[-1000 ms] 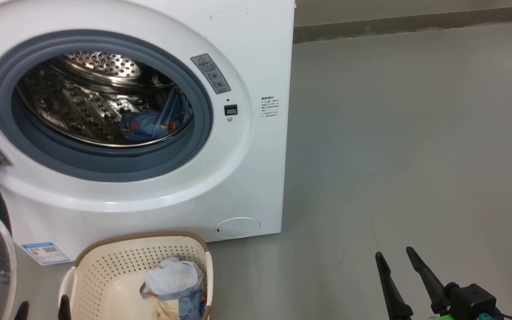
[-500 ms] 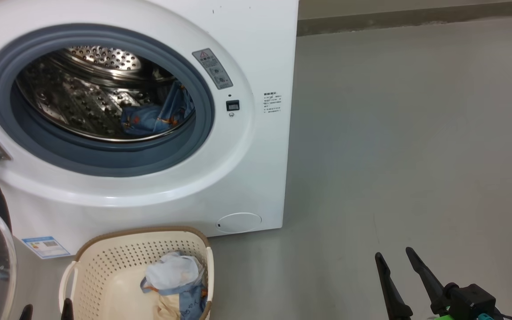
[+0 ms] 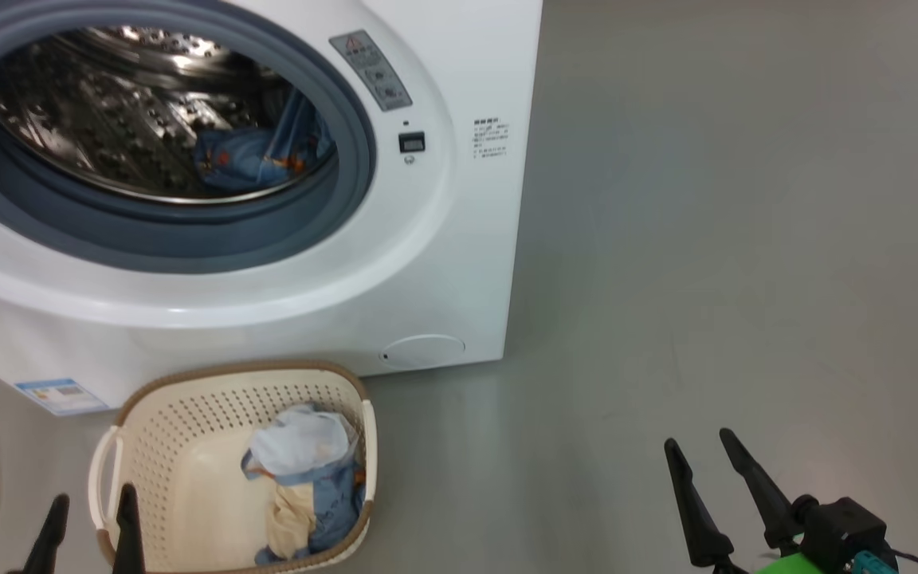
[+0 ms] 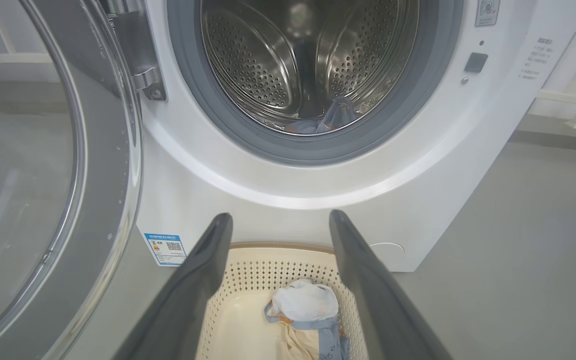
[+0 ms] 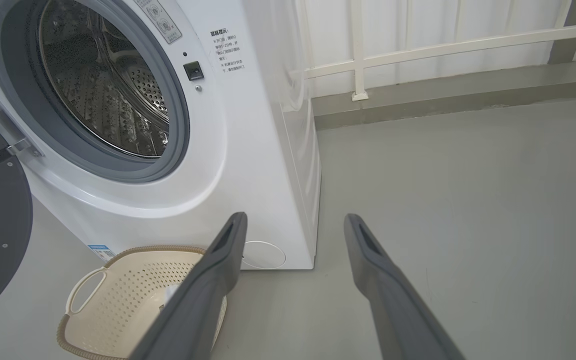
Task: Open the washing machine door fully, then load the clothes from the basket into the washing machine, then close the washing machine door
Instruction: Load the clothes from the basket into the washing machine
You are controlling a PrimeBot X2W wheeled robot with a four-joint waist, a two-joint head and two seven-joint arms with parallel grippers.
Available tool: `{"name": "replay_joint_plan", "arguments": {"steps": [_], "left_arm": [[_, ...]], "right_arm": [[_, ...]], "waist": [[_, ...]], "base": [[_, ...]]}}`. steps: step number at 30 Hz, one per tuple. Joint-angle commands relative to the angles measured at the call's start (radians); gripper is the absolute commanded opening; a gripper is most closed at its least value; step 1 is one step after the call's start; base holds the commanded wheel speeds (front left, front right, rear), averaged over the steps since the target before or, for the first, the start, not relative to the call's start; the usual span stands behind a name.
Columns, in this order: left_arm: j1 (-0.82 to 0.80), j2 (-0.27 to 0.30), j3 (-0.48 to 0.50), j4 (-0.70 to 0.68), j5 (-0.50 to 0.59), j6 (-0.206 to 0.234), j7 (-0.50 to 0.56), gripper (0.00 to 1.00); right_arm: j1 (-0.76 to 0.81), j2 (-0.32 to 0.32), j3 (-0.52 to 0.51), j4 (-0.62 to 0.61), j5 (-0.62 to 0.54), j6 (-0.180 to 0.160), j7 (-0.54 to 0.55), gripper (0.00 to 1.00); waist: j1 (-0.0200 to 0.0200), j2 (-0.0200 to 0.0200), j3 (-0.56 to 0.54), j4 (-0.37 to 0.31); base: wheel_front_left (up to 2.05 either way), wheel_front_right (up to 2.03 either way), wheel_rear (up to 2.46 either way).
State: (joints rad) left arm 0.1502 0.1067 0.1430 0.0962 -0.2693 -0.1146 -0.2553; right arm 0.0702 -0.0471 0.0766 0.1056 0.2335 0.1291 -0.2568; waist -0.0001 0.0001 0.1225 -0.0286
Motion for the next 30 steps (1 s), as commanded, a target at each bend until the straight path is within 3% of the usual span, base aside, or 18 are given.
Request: {"name": "replay_joint_plan", "arguments": {"steps": [1, 15, 30], "left_arm": [[-0.062, 0.025, 0.025, -0.003, -0.009, -0.005, -0.006, 1.0], [-0.291, 0.112, -0.075, 0.163, -0.081, -0.016, -0.006, 1.0], [-0.534, 0.261, -0.257, 0.358, -0.189, -0.016, -0.006, 1.0]], "right_arm": [[-0.041, -0.003, 0.025, -0.032, 0.006, 0.002, -0.005, 1.0], [-0.1, -0.003, 0.054, -0.071, 0.006, 0.002, -0.005, 1.0], [-0.167, -0.003, 0.083, -0.129, 0.023, 0.002, -0.005, 1.0]], "waist": [[0.0001, -0.0001, 0.06, -0.004], [0.0001, -0.0001, 0.255, -0.042], [0.0001, -0.0001, 0.489, -0.095]], "base": [[0.0, 0.0, 0.0], [0.0, 0.0, 0.0], [0.0, 0.0, 0.0]]}}
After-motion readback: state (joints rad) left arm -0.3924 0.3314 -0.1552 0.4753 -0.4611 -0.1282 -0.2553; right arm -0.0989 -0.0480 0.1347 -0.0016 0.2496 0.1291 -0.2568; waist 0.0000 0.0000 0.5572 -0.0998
